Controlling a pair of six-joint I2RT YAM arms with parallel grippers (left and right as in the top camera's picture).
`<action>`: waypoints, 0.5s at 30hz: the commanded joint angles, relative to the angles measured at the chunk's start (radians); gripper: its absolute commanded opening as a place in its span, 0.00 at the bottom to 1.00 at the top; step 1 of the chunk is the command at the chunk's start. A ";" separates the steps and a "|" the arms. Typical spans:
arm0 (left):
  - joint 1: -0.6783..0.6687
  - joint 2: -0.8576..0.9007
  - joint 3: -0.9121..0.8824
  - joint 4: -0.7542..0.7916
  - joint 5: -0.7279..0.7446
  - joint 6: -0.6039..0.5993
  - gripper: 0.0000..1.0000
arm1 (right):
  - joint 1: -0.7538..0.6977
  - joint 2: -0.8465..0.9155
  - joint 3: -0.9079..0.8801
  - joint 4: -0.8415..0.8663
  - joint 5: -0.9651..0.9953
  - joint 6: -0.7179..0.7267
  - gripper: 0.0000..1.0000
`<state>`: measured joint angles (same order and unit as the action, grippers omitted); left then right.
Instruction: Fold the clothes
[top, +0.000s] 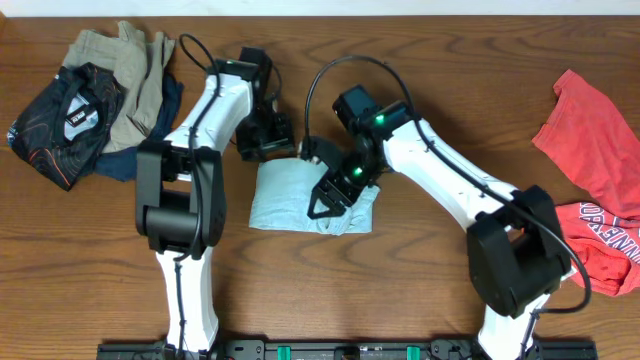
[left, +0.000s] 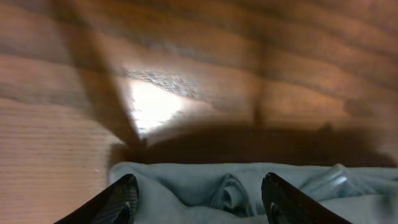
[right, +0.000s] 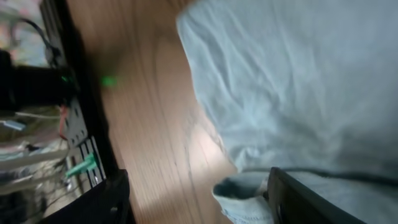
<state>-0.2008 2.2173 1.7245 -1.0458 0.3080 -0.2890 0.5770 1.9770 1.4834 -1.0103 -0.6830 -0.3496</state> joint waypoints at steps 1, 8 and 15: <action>-0.002 0.025 -0.013 -0.019 -0.011 0.031 0.65 | 0.012 0.047 -0.064 0.001 0.011 -0.014 0.68; -0.002 0.026 -0.087 -0.031 -0.082 0.031 0.49 | -0.006 0.048 -0.151 -0.015 0.365 0.108 0.63; -0.002 0.026 -0.130 -0.132 -0.081 0.030 0.33 | -0.058 0.048 -0.152 -0.002 0.724 0.285 0.66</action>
<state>-0.2050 2.2234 1.6291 -1.1454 0.2523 -0.2657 0.5552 2.0174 1.3369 -1.0283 -0.2211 -0.1673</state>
